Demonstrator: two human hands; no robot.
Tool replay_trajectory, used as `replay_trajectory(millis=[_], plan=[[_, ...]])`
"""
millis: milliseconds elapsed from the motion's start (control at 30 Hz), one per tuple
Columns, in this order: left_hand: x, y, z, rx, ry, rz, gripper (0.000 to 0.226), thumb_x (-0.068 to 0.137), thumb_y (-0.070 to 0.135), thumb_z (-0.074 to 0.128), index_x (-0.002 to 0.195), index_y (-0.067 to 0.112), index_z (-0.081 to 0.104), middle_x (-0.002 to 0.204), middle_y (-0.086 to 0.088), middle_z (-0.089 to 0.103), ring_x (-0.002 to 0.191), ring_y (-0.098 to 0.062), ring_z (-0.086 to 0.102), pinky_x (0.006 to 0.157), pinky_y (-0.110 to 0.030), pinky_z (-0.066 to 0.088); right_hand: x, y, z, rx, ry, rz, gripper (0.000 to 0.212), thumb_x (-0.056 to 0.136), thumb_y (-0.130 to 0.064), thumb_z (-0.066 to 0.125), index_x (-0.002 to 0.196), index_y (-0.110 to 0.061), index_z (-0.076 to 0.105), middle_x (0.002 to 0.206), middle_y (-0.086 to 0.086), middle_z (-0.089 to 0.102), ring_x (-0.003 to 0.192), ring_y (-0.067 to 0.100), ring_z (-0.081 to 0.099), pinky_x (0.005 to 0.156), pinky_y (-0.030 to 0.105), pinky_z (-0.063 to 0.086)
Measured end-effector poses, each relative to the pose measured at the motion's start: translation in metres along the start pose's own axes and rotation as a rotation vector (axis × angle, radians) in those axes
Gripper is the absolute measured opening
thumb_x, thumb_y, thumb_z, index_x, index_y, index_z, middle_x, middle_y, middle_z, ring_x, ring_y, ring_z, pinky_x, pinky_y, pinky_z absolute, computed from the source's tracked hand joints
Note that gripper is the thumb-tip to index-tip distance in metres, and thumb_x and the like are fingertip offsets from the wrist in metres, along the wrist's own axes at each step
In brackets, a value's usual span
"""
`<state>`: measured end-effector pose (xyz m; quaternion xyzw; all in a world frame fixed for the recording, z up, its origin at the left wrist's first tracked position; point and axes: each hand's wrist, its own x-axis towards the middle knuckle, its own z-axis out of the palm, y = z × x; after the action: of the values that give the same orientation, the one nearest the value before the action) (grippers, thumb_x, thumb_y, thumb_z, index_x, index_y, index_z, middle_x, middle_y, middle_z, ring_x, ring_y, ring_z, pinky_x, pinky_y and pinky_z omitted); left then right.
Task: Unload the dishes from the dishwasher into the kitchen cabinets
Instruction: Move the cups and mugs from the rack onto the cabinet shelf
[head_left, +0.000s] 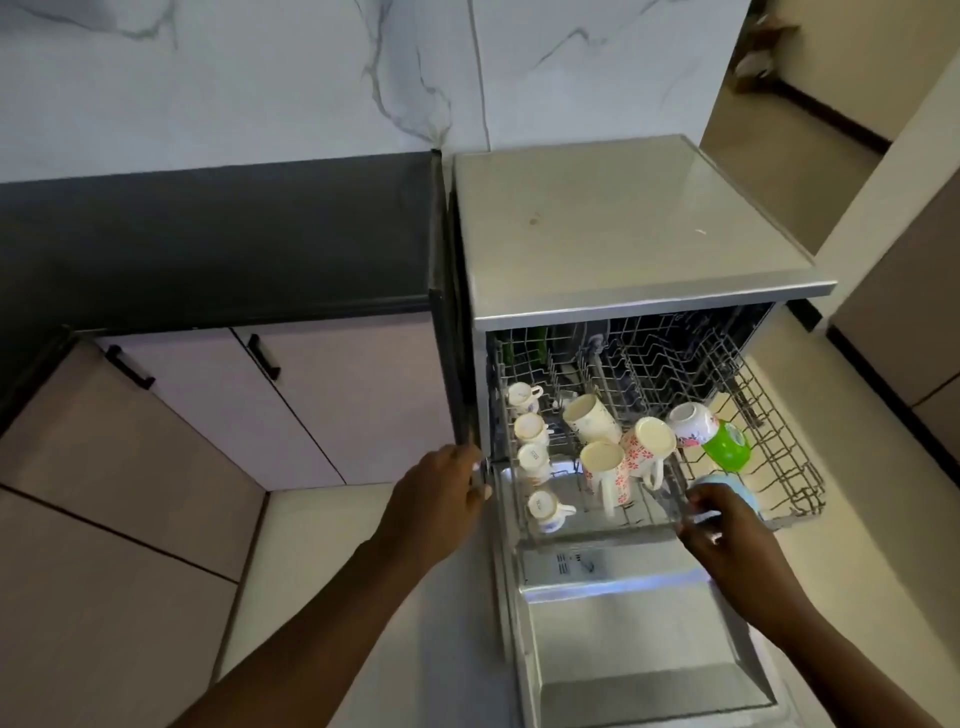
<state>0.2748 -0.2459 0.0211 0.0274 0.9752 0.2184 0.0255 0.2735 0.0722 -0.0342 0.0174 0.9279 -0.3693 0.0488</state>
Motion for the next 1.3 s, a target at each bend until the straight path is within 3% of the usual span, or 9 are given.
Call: replay_trajectory(millis=[133, 400, 533, 833, 967, 1067, 1133, 1200, 1300], plan=[[0.047, 0.042, 0.088, -0.076, -0.073, -0.194, 0.052, 0.092, 0.035, 0.055, 0.139, 0.02, 0.038, 0.139, -0.003, 0.047, 0.125, -0.023, 0.046, 0.094, -0.031, 0.042, 0.094, 0.06, -0.001, -0.136, -0.039, -0.064, 0.066, 0.077, -0.022, 0.078, 0.132, -0.009, 0.045, 0.119, 0.01, 0.056, 0.104, 0.028, 0.056, 0.083, 0.039, 0.048], [0.122, 0.088, 0.229, -0.224, -0.152, -0.409, 0.081, 0.085, 0.041, 0.065, 0.148, 0.019, 0.02, 0.144, -0.003, 0.041, 0.13, -0.02, 0.04, 0.099, -0.029, 0.041, 0.239, 0.145, 0.057, -0.456, -0.247, -0.157, 0.105, 0.06, -0.045, 0.083, 0.145, -0.013, 0.03, 0.134, 0.023, 0.043, 0.115, 0.041, 0.047, 0.09, 0.046, 0.045], [0.148, 0.083, 0.262, -0.222, -0.08, -0.436, 0.082, 0.08, 0.04, 0.071, 0.145, 0.019, 0.027, 0.146, -0.004, 0.041, 0.132, -0.023, 0.04, 0.1, -0.035, 0.045, 0.254, 0.159, 0.084, -0.446, -0.257, -0.197, 0.106, 0.069, -0.044, 0.078, 0.15, -0.021, 0.013, 0.148, 0.023, 0.02, 0.129, 0.039, 0.034, 0.1, 0.043, 0.041], [0.188, 0.07, 0.313, -0.258, -0.113, -0.429, 0.106, 0.073, 0.05, 0.073, 0.15, 0.013, 0.011, 0.15, -0.005, 0.026, 0.136, -0.022, 0.032, 0.106, -0.031, 0.036, 0.242, 0.151, 0.054, -0.163, -0.014, -0.256, 0.09, 0.052, -0.027, 0.086, 0.133, -0.023, 0.045, 0.122, 0.008, 0.046, 0.104, 0.028, 0.046, 0.079, 0.035, 0.045], [0.205, 0.083, 0.326, -0.451, 0.004, -0.572, 0.094, 0.06, 0.037, 0.082, 0.138, 0.019, 0.033, 0.129, 0.0, 0.042, 0.119, -0.018, 0.048, 0.09, -0.023, 0.043, 0.225, 0.142, -0.001, -0.127, 0.077, -0.327, 0.096, 0.046, -0.029, 0.089, 0.132, -0.025, 0.046, 0.121, 0.008, 0.048, 0.105, 0.027, 0.045, 0.08, 0.038, 0.046], [0.206, 0.092, 0.315, -0.45, 0.156, -0.562, 0.09, 0.053, 0.028, 0.088, 0.13, 0.017, 0.042, 0.124, -0.001, 0.051, 0.115, -0.019, 0.053, 0.09, -0.026, 0.046, 0.222, 0.128, -0.039, -0.141, 0.094, -0.319, 0.095, 0.048, -0.039, 0.086, 0.134, -0.03, 0.045, 0.126, 0.007, 0.046, 0.111, 0.03, 0.049, 0.085, 0.048, 0.05], [0.199, 0.102, 0.292, -0.458, 0.239, -0.478, 0.089, 0.055, 0.023, 0.087, 0.131, 0.017, 0.042, 0.127, -0.001, 0.048, 0.115, -0.016, 0.051, 0.09, -0.021, 0.042, 0.215, 0.107, -0.055, -0.054, 0.107, -0.336, 0.092, 0.053, -0.032, 0.089, 0.134, -0.035, 0.046, 0.128, 0.001, 0.04, 0.112, 0.024, 0.049, 0.086, 0.04, 0.053], [0.192, 0.112, 0.253, -0.474, 0.298, -0.397, 0.091, 0.058, 0.024, 0.086, 0.135, 0.019, 0.039, 0.128, 0.003, 0.044, 0.113, -0.011, 0.047, 0.088, -0.017, 0.038, 0.208, 0.076, -0.066, 0.03, 0.13, -0.385, 0.092, 0.056, -0.022, 0.091, 0.135, -0.035, 0.045, 0.127, -0.003, 0.037, 0.112, 0.018, 0.046, 0.086, 0.017, 0.045], [0.183, 0.114, 0.176, -0.516, 0.375, -0.261, 0.091, 0.059, 0.025, 0.087, 0.137, 0.021, 0.039, 0.127, 0.005, 0.041, 0.113, -0.006, 0.043, 0.086, -0.008, 0.036, 0.199, 0.011, -0.077, 0.088, 0.141, -0.468, 0.086, 0.062, -0.024, 0.087, 0.138, -0.024, 0.046, 0.127, -0.002, 0.038, 0.111, 0.006, 0.041, 0.081, 0.001, 0.035]])
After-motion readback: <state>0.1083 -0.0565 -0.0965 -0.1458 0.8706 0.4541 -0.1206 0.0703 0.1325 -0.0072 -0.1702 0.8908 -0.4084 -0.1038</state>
